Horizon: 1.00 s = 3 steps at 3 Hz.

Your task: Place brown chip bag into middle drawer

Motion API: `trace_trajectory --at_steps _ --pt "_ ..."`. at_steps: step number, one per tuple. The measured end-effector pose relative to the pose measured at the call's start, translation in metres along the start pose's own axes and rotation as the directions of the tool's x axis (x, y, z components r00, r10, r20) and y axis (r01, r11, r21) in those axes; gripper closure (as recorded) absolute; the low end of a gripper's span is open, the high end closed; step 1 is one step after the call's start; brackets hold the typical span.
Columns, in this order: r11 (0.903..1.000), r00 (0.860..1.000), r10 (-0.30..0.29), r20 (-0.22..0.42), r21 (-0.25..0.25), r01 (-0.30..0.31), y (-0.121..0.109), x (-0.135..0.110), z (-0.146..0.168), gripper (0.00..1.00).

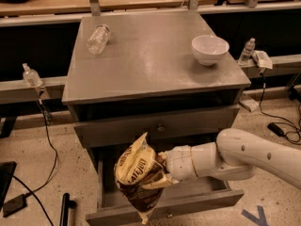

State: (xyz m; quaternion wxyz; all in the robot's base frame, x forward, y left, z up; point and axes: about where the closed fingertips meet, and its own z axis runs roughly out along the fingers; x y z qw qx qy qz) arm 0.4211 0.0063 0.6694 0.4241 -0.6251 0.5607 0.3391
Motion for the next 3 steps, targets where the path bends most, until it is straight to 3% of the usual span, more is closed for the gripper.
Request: trace_trajectory --at_steps 1,2,3 --pt "1.0 1.0 0.0 0.0 0.0 0.0 0.0 0.0 0.0 1.0" --pt "0.9999 0.999 -0.012 0.051 0.01 0.011 -0.009 0.015 -0.001 1.0" --pt "0.995 0.985 -0.055 0.161 0.091 0.041 -0.03 0.074 -0.01 1.0"
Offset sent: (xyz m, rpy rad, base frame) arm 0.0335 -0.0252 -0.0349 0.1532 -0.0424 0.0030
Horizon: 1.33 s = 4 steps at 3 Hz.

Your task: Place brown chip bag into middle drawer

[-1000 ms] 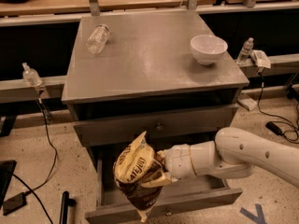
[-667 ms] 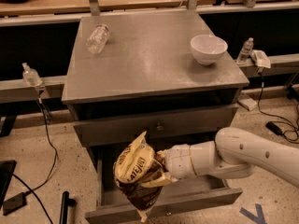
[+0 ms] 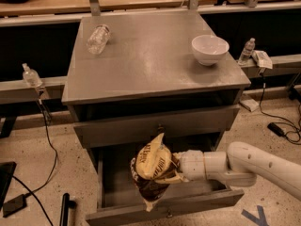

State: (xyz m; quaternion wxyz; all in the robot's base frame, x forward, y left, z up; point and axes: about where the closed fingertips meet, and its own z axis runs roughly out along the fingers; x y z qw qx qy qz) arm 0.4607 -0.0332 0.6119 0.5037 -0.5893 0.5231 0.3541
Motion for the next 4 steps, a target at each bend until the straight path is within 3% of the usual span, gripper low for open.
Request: trace_trajectory --at_steps 1,2,3,4 --pt "0.9994 0.999 -0.006 0.037 0.033 0.005 -0.005 0.024 -0.008 1.0" --pt "0.9966 0.997 0.014 0.079 0.08 -0.021 -0.01 0.042 -0.014 0.84" --pt "0.9814 0.99 0.073 0.124 0.168 -0.093 -0.014 0.061 -0.022 0.53" --pt "0.9623 0.982 0.125 0.14 0.224 -0.155 -0.015 0.071 -0.03 0.21"
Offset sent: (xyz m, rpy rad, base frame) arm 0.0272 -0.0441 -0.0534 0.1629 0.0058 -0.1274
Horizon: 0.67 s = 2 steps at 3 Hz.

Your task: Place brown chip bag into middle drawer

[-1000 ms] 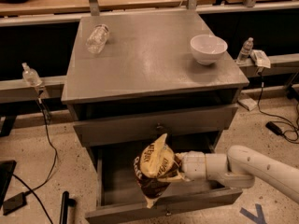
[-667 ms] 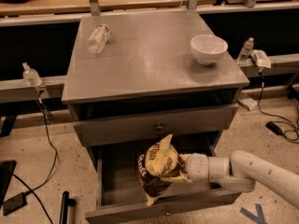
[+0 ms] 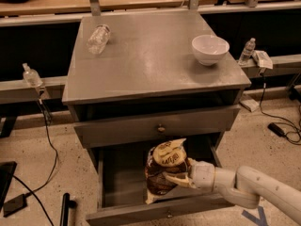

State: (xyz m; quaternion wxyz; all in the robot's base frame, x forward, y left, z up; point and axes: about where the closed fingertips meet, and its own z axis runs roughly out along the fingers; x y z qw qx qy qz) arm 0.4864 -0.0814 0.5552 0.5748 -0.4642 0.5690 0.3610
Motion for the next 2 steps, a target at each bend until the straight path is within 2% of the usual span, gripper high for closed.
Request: trace_trajectory --at_steps 1,2 --pt "0.9996 0.999 0.019 -0.033 0.022 -0.019 0.001 -0.013 -0.011 0.01" --pt "0.999 0.997 0.031 -0.067 0.035 -0.029 0.004 -0.026 -0.026 0.0"
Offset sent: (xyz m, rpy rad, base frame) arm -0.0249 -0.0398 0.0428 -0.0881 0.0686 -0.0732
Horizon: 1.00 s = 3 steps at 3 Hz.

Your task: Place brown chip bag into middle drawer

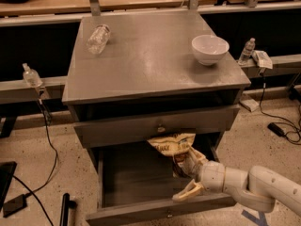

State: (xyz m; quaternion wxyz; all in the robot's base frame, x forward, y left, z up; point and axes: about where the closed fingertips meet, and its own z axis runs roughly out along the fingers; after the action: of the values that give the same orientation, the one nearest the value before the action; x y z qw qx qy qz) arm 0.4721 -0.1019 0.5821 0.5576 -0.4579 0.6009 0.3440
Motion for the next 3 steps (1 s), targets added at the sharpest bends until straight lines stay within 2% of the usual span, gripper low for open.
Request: trace_trajectory --at_steps 2,3 --pt "0.9976 0.995 0.068 -0.072 0.012 -0.068 0.016 0.006 -0.036 0.0" --pt "0.9938 0.986 0.11 -0.125 -0.006 -0.111 0.02 0.016 -0.038 0.0"
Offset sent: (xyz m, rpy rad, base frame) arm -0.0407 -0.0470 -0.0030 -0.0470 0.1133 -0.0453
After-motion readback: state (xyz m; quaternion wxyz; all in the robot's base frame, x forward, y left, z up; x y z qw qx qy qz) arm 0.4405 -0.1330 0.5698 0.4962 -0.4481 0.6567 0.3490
